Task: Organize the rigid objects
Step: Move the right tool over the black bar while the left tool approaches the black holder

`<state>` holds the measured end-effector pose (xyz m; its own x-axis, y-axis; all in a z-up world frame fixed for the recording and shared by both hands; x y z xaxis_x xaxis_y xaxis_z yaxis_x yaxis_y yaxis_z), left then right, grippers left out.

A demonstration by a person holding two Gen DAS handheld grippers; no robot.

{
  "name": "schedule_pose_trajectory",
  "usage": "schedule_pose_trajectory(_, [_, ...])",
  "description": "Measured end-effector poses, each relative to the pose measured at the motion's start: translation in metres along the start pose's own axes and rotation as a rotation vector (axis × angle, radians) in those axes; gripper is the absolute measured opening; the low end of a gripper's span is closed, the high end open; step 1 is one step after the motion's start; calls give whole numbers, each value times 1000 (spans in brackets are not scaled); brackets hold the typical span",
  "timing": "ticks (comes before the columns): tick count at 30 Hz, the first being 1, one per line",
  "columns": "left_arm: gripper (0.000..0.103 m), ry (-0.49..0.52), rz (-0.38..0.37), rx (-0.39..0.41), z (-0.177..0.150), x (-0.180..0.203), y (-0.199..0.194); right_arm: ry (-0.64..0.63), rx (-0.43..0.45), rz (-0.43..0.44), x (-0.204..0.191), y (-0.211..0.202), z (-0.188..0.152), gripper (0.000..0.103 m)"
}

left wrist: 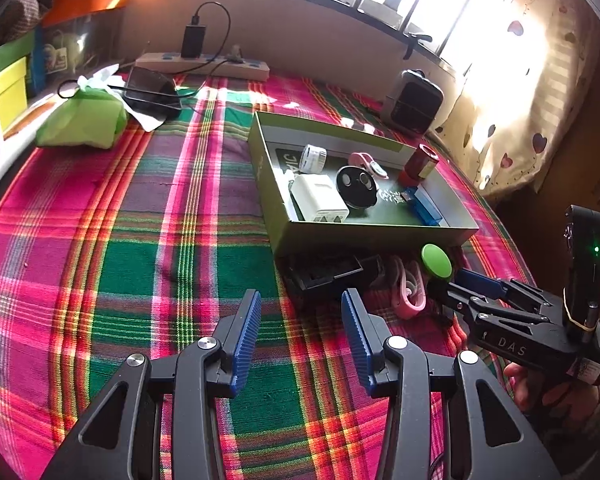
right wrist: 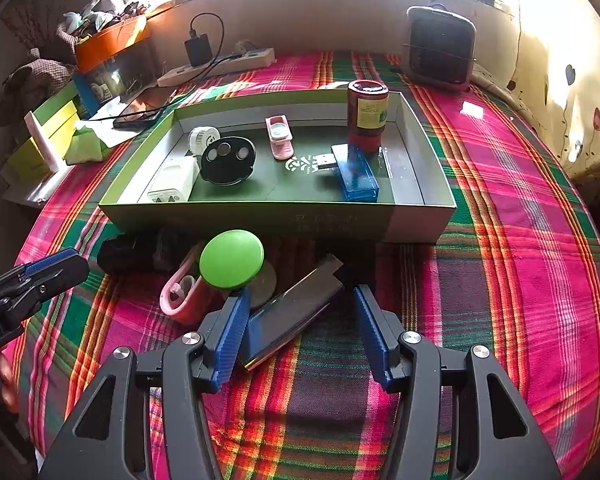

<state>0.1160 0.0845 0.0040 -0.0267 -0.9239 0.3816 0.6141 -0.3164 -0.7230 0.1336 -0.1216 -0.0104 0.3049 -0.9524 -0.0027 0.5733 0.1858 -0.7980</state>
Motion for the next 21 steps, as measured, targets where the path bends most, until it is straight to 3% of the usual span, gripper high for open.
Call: schedule_pose_trajectory(21, [41, 67, -64, -80, -7, 30, 15, 19, -12, -107, 31, -11, -15, 55])
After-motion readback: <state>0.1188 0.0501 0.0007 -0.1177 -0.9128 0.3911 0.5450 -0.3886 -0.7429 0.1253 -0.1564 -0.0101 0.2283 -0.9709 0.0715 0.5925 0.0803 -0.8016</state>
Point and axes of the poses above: each gripper's, at about its wrist camera, not at the fingertips, and y roughly the way its jaws point, x to its right, z to its top, the point moved 1 cm from there along y, roughly the way its jaws point, and after that the axes turned 6 degrees about -y, right-handed, at the moved point
